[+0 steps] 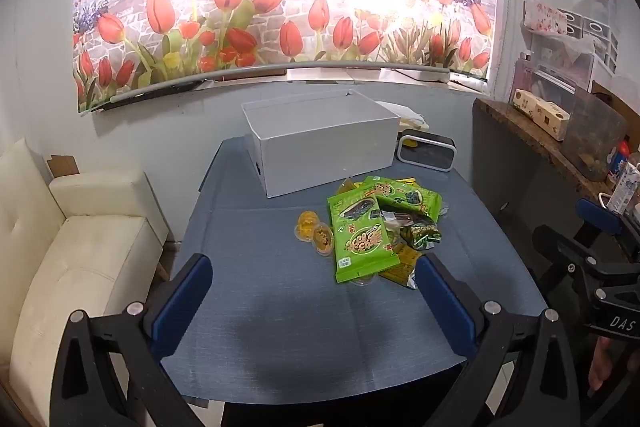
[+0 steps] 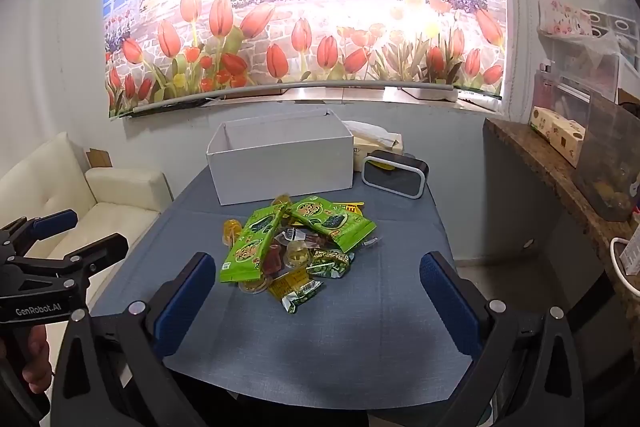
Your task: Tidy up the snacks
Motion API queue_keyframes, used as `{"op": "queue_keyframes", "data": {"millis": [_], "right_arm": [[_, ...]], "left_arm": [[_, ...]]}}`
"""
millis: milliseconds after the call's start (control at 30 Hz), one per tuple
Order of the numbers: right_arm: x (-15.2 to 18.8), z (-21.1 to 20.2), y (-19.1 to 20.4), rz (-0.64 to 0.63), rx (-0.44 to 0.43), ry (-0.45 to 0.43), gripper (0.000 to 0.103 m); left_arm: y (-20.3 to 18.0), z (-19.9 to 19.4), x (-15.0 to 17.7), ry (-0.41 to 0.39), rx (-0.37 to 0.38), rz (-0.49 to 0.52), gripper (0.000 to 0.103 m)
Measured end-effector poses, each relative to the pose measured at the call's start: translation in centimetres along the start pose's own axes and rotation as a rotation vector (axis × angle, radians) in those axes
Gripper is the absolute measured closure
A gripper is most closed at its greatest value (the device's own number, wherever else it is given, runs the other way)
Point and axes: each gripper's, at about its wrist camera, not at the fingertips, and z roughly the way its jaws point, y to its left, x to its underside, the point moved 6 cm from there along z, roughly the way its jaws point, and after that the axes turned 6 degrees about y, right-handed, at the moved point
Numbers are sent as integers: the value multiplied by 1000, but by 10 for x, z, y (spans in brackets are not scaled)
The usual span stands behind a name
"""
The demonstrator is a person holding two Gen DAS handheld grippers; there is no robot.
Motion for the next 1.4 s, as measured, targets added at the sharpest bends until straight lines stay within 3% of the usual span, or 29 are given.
{"op": "queue_keyframes", "data": {"millis": [1400], "right_arm": [[-1, -2, 2, -9, 0, -1, 0]], "left_arm": [[0, -2, 1, -1, 5, 4, 0]]}}
